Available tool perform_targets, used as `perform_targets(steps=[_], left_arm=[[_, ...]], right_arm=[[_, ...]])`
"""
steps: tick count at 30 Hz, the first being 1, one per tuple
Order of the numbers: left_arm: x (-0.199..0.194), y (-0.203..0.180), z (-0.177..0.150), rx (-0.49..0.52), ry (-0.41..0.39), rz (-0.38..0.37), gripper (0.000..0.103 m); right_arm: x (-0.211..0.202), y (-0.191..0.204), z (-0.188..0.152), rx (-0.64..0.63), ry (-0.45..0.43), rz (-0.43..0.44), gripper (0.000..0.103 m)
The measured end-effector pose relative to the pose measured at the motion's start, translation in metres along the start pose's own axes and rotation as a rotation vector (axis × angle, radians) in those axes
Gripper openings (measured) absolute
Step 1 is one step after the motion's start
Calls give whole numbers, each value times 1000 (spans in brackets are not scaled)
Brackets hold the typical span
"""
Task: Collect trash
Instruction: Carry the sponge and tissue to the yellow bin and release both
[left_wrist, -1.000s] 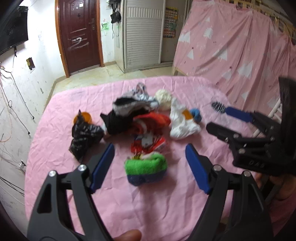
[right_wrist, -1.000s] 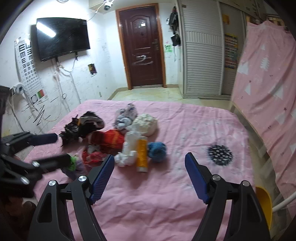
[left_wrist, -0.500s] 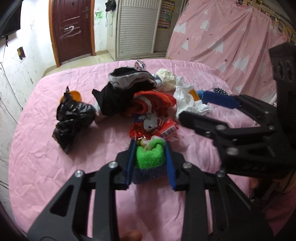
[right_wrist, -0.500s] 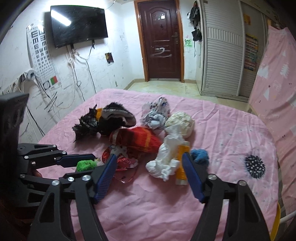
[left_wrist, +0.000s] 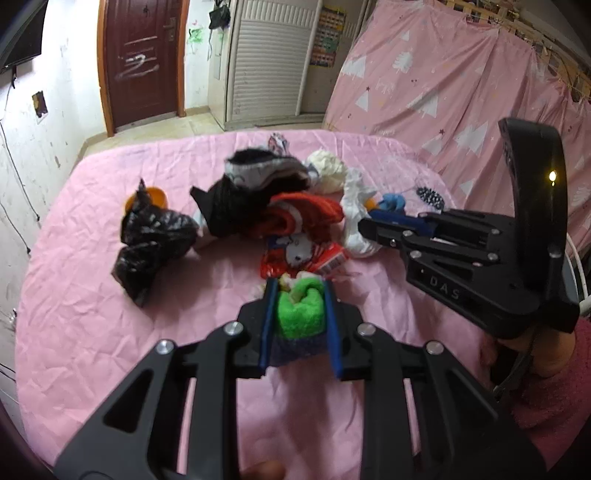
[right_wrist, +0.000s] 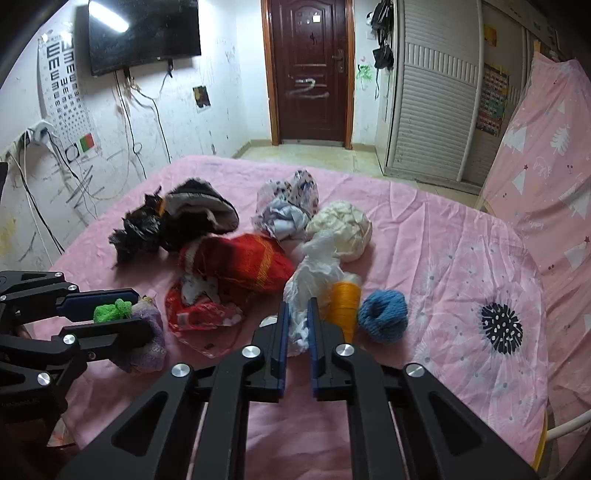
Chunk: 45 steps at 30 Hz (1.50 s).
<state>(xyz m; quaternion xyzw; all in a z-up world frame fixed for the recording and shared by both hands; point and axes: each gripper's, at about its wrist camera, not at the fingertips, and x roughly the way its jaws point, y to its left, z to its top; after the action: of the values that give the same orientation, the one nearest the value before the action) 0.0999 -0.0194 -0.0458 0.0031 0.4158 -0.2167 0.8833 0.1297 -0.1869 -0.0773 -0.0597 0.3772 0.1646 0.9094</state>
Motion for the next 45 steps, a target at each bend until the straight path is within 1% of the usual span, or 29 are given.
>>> perform_targets(steps=[7, 11, 17, 24, 30, 37, 45], left_arm=[[-22, -5, 6, 11, -56, 35, 23], [-33, -12, 9, 27, -81, 52, 23], [-42, -27, 20, 57, -112, 75, 23], [-47, -67, 35, 137, -138, 79, 23], [-41, -120, 47, 231, -147, 47, 23], [-27, -176, 58, 316, -133, 4, 23], [-3, -232, 63, 373, -95, -55, 23]], right_arm=[[-19, 4, 1, -1, -62, 33, 2], [-38, 4, 3, 10, -112, 47, 2], [-69, -9, 2, 31, -184, 43, 2], [-110, -51, -10, 103, -275, -1, 2], [-145, -99, -35, 187, -332, -58, 2], [-173, -151, -70, 273, -372, -116, 2], [-195, -202, -108, 362, -390, -176, 2]])
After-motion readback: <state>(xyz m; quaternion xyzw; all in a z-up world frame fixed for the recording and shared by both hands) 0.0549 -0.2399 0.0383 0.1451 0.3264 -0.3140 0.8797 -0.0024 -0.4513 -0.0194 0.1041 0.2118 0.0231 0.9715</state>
